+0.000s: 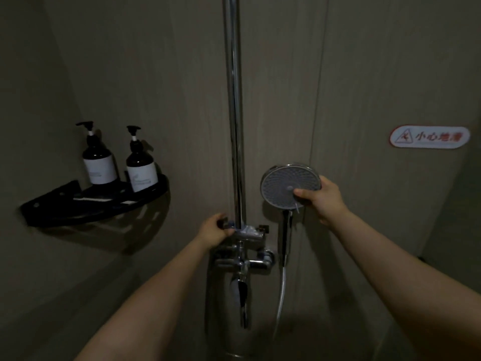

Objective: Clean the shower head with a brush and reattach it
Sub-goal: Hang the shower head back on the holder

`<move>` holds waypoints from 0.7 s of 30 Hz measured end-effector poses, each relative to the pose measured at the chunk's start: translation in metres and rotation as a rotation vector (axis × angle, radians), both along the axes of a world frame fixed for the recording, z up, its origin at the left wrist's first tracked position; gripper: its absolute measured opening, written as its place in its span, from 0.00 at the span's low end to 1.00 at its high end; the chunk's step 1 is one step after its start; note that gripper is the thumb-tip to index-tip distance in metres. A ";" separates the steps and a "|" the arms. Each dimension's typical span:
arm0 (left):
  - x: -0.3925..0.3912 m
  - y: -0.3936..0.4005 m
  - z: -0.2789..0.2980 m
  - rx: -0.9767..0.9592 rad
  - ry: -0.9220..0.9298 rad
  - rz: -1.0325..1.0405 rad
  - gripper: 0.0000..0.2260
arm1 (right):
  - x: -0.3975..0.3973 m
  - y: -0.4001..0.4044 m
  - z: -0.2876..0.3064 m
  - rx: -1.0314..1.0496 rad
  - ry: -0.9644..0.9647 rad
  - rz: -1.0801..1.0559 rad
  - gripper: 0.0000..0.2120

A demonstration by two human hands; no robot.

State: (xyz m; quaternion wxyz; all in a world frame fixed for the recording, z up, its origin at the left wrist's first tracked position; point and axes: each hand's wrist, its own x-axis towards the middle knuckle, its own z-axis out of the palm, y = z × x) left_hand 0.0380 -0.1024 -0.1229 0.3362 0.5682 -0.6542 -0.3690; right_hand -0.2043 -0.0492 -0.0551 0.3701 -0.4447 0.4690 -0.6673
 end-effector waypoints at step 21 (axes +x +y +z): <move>-0.014 -0.022 -0.010 -0.107 -0.368 -0.159 0.18 | 0.025 -0.015 0.045 -0.111 0.063 -0.066 0.17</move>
